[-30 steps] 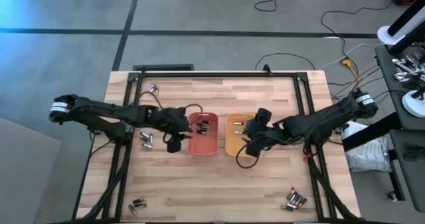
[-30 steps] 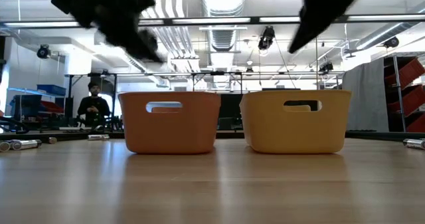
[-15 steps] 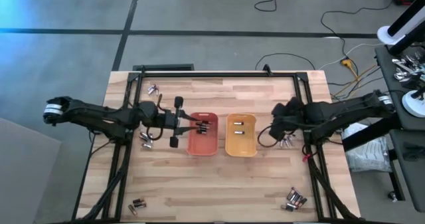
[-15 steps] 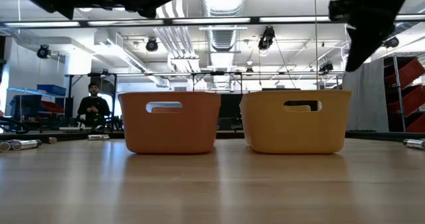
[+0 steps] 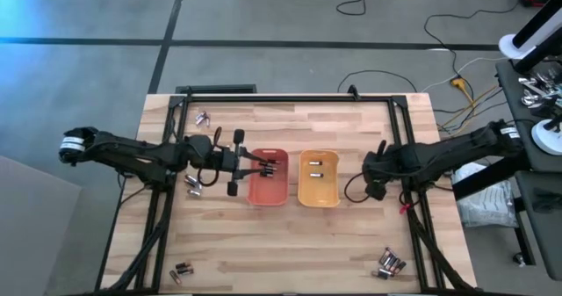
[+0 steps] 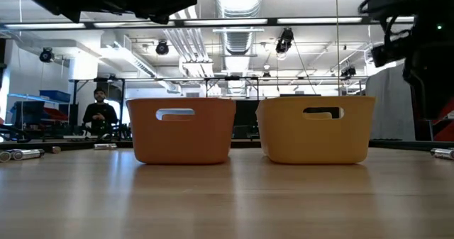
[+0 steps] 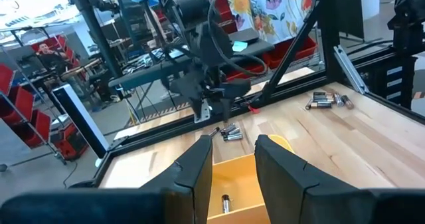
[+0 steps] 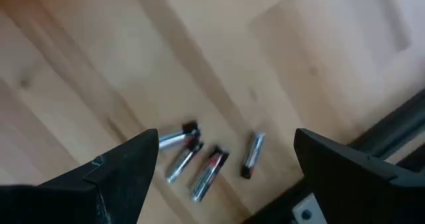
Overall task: Sort batteries
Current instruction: Put the black-silver battery into the yellow bin
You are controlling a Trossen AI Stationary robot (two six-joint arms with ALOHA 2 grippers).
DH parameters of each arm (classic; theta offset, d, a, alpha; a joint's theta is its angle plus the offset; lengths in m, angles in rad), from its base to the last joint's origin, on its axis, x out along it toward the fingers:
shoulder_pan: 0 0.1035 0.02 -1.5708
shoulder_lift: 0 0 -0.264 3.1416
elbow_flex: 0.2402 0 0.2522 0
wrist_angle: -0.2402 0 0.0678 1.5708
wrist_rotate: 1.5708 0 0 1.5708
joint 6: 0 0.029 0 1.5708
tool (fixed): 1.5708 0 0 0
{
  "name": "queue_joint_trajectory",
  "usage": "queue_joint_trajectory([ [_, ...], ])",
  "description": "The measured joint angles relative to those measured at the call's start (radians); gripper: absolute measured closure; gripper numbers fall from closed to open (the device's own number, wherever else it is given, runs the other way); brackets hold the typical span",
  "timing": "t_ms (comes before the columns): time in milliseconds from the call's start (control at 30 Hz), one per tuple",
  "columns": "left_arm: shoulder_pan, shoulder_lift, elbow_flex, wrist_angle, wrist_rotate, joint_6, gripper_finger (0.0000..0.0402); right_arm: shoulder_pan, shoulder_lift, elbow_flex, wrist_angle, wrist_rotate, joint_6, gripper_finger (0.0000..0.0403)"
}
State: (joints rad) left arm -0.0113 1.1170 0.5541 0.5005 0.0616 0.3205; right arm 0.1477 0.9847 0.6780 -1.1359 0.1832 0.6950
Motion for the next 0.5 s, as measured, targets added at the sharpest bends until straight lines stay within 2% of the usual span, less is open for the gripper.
queue_joint_trajectory([
  [133,0.000,0.001,0.001,0.001,0.000,0.000,0.0306,-0.018,0.057,-0.018,0.026,-0.099,-0.010,0.0060],
  [333,0.000,0.001,0.002,0.002,0.000,-0.005,0.0306,-0.018,0.134,-0.035,0.044,-0.117,-0.143,0.0060],
  [500,0.000,0.001,0.002,0.001,-0.001,-0.015,0.0306,-0.018,0.164,-0.059,0.099,-0.184,-0.201,0.0060],
])
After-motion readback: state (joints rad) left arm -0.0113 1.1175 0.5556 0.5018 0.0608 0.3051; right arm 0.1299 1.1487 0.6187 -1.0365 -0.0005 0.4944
